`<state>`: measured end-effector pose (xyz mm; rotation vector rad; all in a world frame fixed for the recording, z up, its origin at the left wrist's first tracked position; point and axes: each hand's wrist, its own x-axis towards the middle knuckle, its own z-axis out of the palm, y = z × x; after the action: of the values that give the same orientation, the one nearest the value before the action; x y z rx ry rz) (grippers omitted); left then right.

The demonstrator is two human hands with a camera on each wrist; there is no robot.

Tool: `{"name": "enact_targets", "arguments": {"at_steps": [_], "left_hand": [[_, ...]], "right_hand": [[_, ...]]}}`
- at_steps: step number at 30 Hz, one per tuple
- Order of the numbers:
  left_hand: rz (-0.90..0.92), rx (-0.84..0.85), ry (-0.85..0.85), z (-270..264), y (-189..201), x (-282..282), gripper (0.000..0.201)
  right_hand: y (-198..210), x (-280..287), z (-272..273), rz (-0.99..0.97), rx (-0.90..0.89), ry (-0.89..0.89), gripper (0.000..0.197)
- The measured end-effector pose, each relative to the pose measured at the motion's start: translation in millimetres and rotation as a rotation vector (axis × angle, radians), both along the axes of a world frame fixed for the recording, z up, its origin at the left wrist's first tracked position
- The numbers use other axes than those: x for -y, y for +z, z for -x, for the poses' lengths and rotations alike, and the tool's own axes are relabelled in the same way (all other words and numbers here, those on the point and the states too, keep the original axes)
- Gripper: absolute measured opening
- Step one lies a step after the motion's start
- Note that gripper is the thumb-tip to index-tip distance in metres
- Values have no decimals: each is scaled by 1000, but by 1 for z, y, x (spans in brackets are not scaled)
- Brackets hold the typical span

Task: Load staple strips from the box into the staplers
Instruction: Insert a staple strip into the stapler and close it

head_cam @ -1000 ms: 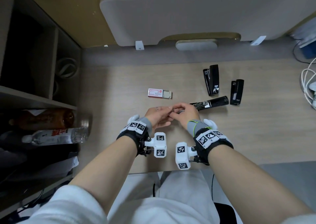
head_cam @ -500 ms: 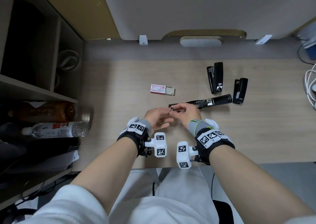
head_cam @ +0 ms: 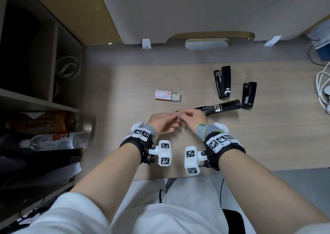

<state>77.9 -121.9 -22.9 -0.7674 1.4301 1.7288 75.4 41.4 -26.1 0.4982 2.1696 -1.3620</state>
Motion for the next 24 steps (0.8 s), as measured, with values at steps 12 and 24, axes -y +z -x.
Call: {"name": "enact_targets", "arguments": {"at_steps": [12, 24], "left_hand": [[2, 34, 9, 5, 5, -9, 30], [-41, 36, -49, 5, 1, -25, 23]], "right_hand": [[-4, -6, 5, 77, 59, -92, 12], [-10, -10, 2, 11, -57, -108, 14]]}}
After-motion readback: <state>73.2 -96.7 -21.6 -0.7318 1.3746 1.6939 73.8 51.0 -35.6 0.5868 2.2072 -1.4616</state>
